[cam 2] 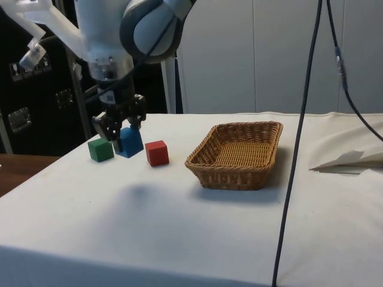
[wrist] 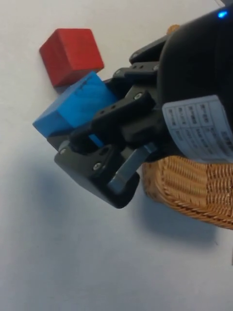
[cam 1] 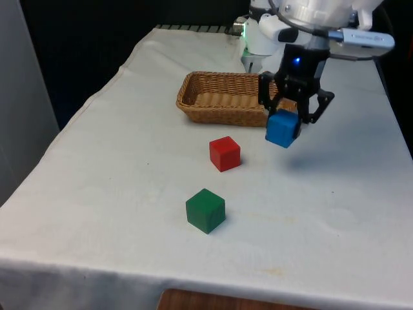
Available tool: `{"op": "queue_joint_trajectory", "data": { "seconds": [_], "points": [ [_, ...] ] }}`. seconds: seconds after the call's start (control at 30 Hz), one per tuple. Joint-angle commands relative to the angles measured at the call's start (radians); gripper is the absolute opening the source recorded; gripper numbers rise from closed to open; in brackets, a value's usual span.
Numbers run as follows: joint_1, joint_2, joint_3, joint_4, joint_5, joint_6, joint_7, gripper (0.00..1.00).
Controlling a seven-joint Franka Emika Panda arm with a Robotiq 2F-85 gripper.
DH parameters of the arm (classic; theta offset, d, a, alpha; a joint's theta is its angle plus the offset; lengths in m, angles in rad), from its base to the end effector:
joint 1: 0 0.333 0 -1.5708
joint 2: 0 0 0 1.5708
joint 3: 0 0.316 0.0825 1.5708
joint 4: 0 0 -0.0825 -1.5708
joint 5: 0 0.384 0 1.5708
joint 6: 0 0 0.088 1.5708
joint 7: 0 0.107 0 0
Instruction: Pick up the blue cube and place it into the basket.
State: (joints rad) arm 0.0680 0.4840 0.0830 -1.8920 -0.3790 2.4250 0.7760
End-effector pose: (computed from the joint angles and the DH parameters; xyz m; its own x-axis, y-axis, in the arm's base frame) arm 0.6325 0.0917 0.2532 0.9279 -0.3310 0.1717 -0.3557 -0.9240 0.1407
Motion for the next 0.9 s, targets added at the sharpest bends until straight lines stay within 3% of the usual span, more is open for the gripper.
{"op": "queue_joint_trajectory", "data": {
  "seconds": [0.0, 0.13, 0.17, 0.2, 0.43, 0.47, 0.5, 0.77, 0.8, 0.83, 0.87],
  "points": [
    [-0.013, -0.023, 0.009, -0.028, 0.014, 0.019, -0.020, 0.03],
    [-0.023, -0.065, 0.009, -0.072, 0.022, 0.024, -0.042, 0.03],
    [-0.012, -0.054, 0.000, -0.058, 0.006, 0.009, -0.025, 0.03],
    [-0.025, -0.072, 0.009, -0.080, 0.023, 0.025, -0.046, 0.03],
    [-0.034, -0.131, 0.006, -0.137, 0.040, 0.026, -0.084, 0.03],
    [-0.027, -0.132, -0.002, -0.133, 0.026, 0.010, -0.073, 0.03],
    [-0.038, -0.149, 0.005, -0.154, 0.045, 0.026, -0.095, 0.03],
    [-0.051, -0.210, -0.001, -0.218, 0.073, 0.033, -0.146, 0.03],
    [-0.051, -0.216, -0.002, -0.224, 0.077, 0.034, -0.152, 0.03],
    [-0.042, -0.210, -0.010, -0.214, 0.062, 0.014, -0.138, 0.03],
    [-0.051, -0.223, -0.004, -0.233, 0.081, 0.036, -0.157, 0.03]
  ]
}}
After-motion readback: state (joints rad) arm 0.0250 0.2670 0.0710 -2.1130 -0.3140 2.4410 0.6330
